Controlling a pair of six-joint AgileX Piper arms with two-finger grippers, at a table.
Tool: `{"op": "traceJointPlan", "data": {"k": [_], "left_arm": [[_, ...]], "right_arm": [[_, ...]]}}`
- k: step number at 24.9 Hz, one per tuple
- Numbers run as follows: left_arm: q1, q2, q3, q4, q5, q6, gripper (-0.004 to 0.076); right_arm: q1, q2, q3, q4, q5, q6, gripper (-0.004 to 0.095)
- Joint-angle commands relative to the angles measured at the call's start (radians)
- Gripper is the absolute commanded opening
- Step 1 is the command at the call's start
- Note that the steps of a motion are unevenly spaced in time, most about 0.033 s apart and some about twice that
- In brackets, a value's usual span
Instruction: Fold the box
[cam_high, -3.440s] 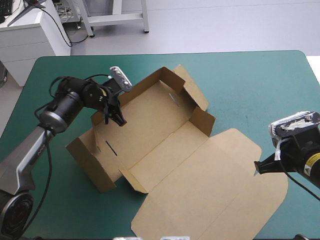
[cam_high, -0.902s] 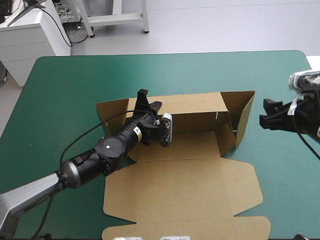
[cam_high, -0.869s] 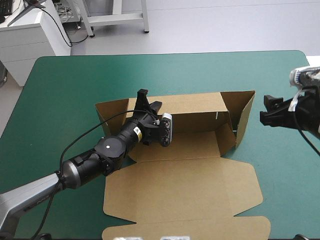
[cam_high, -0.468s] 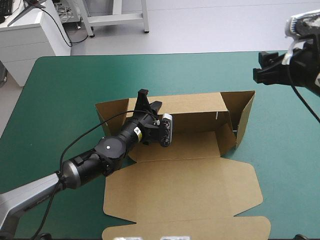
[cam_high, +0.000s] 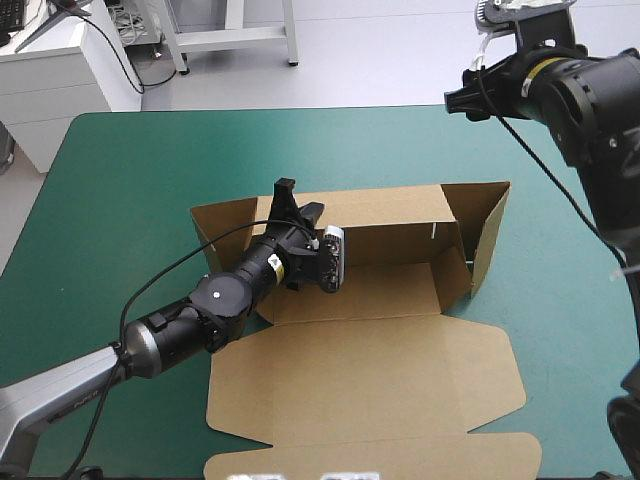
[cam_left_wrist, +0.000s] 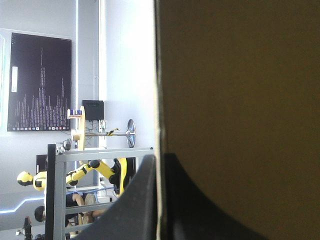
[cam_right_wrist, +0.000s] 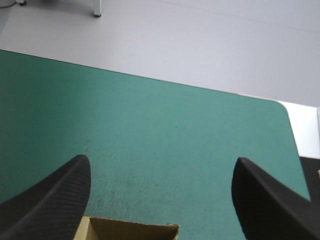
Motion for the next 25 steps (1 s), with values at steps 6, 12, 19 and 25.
{"op": "traceJointPlan", "data": {"k": [6, 12, 19, 25], "left_arm": [[-0.003, -0.032, -0.024, 0.018, 0.023, -0.052, -0.0008], [-0.003, -0.032, -0.024, 0.018, 0.023, -0.052, -0.0008], [-0.003, -0.032, -0.024, 0.018, 0.025, -0.052, -0.0008], [-0.003, -0.032, -0.024, 0.018, 0.054, -0.055, -0.0008]], "right_arm": [[-0.291, 0.139, -0.035, 0.419, -0.025, -0.133, 0.0698], [-0.359, 0.252, -0.026, 0.489, -0.025, -0.162, 0.0698], [-0.363, 0.367, -0.017, 0.545, 0.002, -0.195, 0.0698], [-0.363, 0.325, 0.117, 0.565, 0.002, -0.213, 0.0694]]}}
